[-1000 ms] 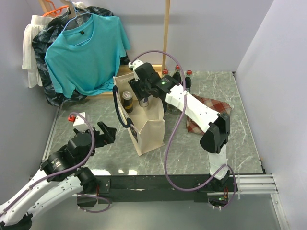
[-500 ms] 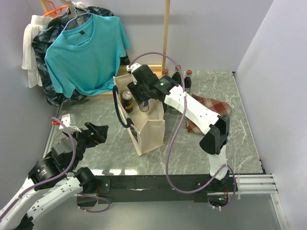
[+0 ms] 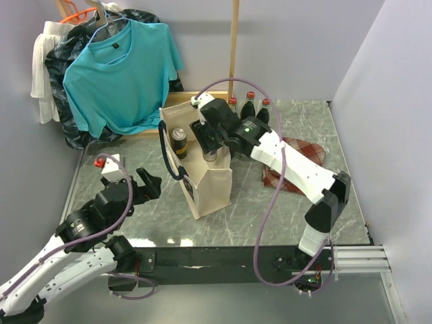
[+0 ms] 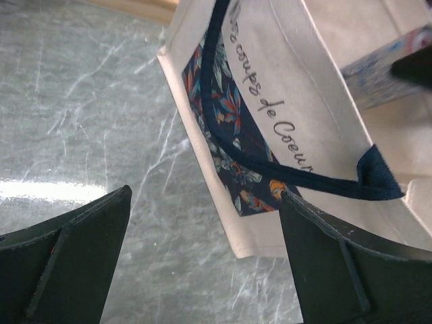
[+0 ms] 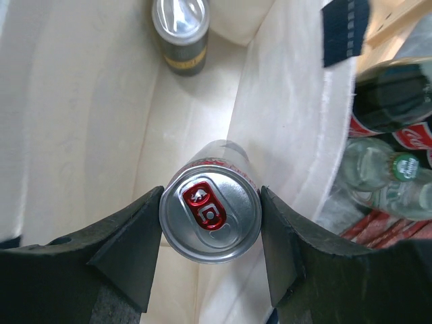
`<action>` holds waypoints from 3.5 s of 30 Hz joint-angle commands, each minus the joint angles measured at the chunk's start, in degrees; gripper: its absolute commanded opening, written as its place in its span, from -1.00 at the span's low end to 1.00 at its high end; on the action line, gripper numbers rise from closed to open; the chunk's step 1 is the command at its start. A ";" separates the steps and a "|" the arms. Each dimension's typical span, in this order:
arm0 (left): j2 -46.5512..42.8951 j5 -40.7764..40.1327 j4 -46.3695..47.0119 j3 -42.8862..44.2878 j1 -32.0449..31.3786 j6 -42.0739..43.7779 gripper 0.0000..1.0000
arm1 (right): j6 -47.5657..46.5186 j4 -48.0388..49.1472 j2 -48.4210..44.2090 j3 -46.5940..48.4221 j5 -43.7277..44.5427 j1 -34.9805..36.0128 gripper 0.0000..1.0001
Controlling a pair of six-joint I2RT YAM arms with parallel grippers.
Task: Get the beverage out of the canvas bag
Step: Take out the drink from the canvas bag, then place the drink at the center of the board.
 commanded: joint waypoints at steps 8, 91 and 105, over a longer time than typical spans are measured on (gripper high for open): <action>-7.66 -0.06 0.47 0.05 -0.22 -0.94 0.93 | 0.87 8.36 -6.69 -0.57 3.96 2.62 -1.00; -10.66 1.08 0.56 -0.22 -0.13 -1.21 0.93 | 0.34 11.78 -34.81 -16.91 28.83 7.81 -1.00; -8.55 -1.64 -1.11 0.22 -0.22 -2.61 0.93 | 4.82 21.01 -39.04 -34.41 14.34 -4.66 -1.00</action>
